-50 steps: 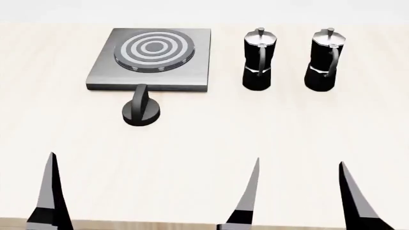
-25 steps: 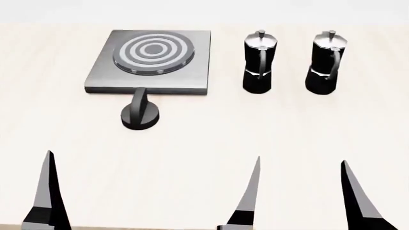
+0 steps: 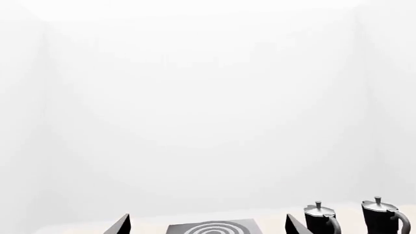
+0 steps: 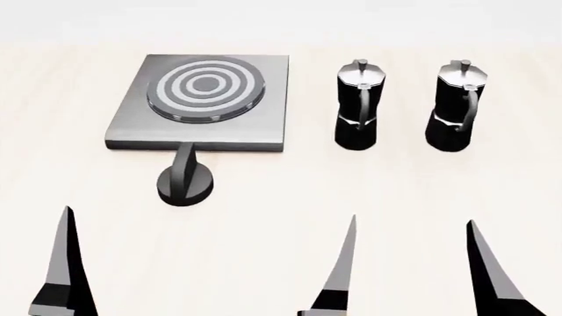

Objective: Turn off the stove.

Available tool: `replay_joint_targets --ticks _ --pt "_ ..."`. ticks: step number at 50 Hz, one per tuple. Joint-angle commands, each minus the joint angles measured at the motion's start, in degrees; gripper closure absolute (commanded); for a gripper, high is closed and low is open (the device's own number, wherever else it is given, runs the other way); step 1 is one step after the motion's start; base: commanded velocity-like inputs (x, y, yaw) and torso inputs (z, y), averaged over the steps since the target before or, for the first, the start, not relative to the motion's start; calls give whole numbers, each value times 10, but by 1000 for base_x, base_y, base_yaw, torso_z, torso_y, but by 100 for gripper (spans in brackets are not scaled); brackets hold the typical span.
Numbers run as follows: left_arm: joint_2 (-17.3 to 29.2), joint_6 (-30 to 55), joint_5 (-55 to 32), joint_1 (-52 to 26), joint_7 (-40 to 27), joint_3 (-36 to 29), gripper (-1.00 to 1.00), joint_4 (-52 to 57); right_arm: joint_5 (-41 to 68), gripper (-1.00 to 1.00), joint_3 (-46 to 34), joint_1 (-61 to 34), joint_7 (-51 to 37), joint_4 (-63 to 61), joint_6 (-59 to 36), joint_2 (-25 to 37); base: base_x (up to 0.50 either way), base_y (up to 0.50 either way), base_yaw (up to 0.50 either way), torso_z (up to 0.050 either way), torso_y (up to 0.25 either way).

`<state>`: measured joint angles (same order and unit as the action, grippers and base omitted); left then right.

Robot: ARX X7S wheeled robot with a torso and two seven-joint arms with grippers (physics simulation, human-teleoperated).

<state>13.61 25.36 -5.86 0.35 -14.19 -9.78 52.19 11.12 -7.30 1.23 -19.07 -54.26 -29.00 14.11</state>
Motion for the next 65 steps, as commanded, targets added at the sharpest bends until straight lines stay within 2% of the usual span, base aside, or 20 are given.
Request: replay_joint_targets --ticks 1,65 --pt "3 0 -3 0 -5 -2 -100 0 6 -100 -3 -2 -7 0 0 6 199 0 0 0 0" --pt "20 -9 -15 -1 -25 -13 -100 -5 25 -100 -14 -4 -27 4 6 24 195 0 0 0 0"
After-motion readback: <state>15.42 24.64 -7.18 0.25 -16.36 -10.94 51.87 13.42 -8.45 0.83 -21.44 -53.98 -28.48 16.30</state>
